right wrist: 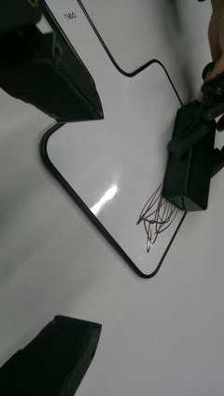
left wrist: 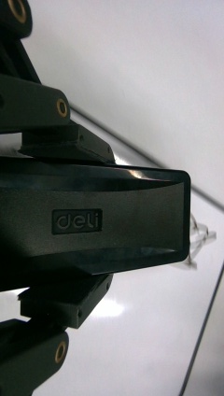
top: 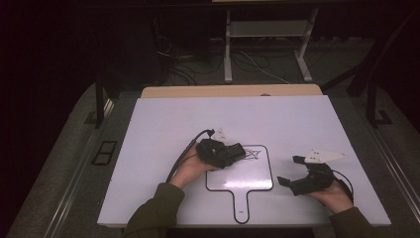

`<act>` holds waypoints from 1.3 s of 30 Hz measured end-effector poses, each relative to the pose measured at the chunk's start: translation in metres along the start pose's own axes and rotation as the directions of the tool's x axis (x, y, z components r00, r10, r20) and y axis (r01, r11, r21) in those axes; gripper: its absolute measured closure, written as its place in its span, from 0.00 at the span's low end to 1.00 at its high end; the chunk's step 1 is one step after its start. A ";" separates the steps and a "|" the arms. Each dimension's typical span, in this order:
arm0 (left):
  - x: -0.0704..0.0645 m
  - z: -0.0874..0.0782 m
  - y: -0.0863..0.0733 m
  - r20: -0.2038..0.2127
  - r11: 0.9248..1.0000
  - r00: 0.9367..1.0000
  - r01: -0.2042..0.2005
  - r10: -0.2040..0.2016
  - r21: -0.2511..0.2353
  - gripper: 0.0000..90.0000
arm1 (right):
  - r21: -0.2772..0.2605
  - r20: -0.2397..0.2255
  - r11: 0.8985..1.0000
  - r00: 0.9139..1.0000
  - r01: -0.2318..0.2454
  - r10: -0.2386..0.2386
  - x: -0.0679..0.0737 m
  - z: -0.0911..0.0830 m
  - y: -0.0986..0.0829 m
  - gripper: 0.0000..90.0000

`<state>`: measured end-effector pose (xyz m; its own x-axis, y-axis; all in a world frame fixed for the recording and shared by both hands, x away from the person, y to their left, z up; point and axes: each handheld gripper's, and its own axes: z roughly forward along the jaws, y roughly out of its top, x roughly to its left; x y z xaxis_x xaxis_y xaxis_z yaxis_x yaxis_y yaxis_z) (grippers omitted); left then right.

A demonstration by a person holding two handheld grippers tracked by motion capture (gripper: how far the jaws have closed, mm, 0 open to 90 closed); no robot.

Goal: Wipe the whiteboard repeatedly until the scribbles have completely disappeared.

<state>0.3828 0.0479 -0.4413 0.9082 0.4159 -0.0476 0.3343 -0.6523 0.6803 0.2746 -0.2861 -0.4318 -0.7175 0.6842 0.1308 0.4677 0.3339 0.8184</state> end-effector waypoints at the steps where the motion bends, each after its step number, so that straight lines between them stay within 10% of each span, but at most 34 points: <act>1: 0.003 -0.001 -0.001 -0.004 1.000 1.000 0.015 -0.015 -0.008 0.44 | 0.000 0.000 1.000 1.000 0.000 0.000 0.000 0.000 0.000 0.00; 14: 0.035 -0.013 -0.014 -0.115 0.994 0.988 0.104 -0.108 -0.034 0.44 | 0.000 0.000 1.000 1.000 0.000 0.000 0.000 0.000 0.000 0.00; 28: 0.003 -0.009 -0.007 -0.041 1.000 0.999 0.009 -0.008 0.018 0.44 | 0.002 0.000 1.000 1.000 -0.002 0.002 0.001 0.000 0.000 0.00; 39: 0.037 -0.018 -0.018 -0.129 0.994 0.986 0.107 -0.110 -0.024 0.44 | 0.001 0.000 1.000 1.000 -0.003 0.003 0.000 0.000 0.000 0.00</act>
<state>0.4058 0.0864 -0.4417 0.8259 0.5632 -0.0270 0.4238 -0.5886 0.6884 0.2745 -0.2855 -0.4320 -0.7160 0.6853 0.1332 0.4705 0.3327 0.8173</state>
